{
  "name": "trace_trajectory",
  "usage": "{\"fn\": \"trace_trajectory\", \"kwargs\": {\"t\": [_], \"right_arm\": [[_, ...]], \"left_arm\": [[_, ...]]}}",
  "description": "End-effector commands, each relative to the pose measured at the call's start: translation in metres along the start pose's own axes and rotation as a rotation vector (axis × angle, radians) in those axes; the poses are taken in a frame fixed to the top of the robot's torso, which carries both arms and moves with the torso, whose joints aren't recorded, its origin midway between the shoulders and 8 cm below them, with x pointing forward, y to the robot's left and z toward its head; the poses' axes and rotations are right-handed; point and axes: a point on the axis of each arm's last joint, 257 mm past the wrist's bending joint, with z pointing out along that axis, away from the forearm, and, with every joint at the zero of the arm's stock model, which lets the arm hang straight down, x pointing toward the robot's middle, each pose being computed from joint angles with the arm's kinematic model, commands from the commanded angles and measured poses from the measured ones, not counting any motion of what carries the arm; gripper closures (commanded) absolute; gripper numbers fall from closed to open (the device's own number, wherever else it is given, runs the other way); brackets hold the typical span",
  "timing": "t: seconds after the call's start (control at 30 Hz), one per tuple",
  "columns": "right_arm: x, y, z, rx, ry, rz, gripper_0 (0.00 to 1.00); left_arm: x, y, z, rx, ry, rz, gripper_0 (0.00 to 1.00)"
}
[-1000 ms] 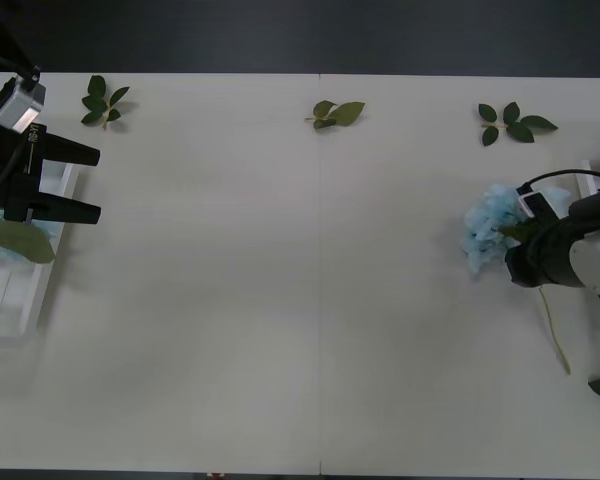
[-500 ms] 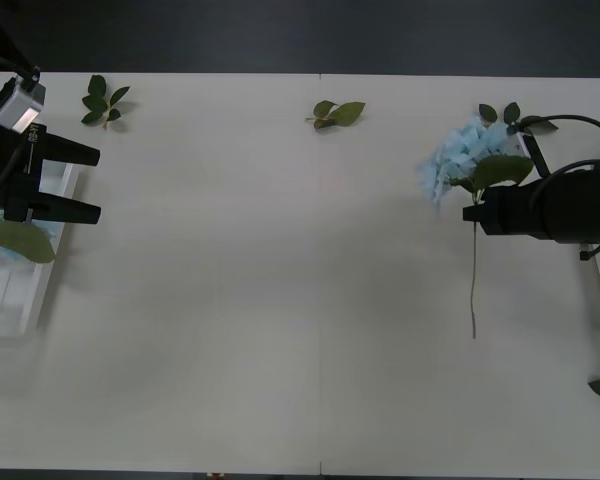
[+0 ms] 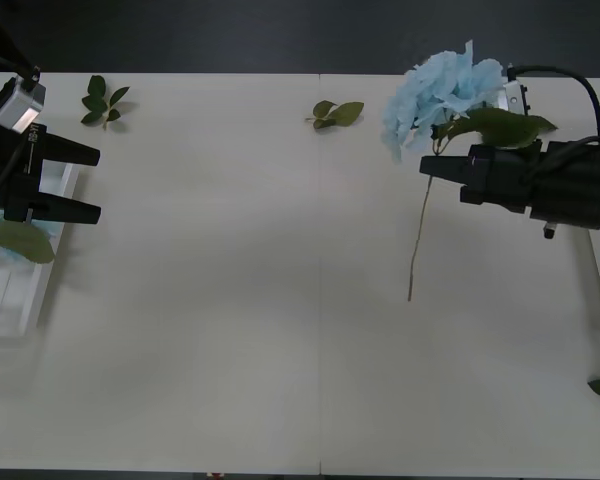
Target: Put the red flowers into the right box and the blue flowers into the left box
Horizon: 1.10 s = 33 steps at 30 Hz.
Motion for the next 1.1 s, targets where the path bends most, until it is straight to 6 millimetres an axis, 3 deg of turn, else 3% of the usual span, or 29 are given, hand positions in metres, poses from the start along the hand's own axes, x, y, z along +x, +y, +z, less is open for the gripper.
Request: {"fn": "trace_trajectory", "kwargs": {"t": [0.03,0.33,0.37,0.57,0.6,0.87,1.1], "right_arm": [[-0.025,0.049,0.032,-0.123,-0.115,-0.034,1.0],[-0.033,0.104,0.086,-0.261,-0.244,0.046,1.0],[-0.034,0.108,0.089,-0.271,-0.251,0.055,1.0],[-0.034,0.108,0.089,-0.271,-0.251,0.055,1.0],[-0.04,0.137,0.107,-0.339,-0.307,0.098,1.0],[-0.05,0.162,0.121,-0.394,-0.351,0.118,1.0],[-0.044,0.178,0.138,-0.406,-0.339,0.122,1.0]], "left_arm": [[-0.019,0.008,-0.009,-0.024,-0.004,0.083,0.0],[-0.019,0.008,-0.009,-0.024,-0.004,0.083,0.0],[-0.011,0.005,-0.005,-0.011,0.001,0.061,0.0],[-0.011,0.005,-0.005,-0.011,0.001,0.061,0.0],[-0.008,0.004,-0.006,-0.004,-0.01,0.039,0.0],[-0.015,-0.008,-0.004,0.046,-0.037,0.029,0.0],[-0.02,-0.033,0.021,0.148,-0.093,-0.084,0.0]]}}
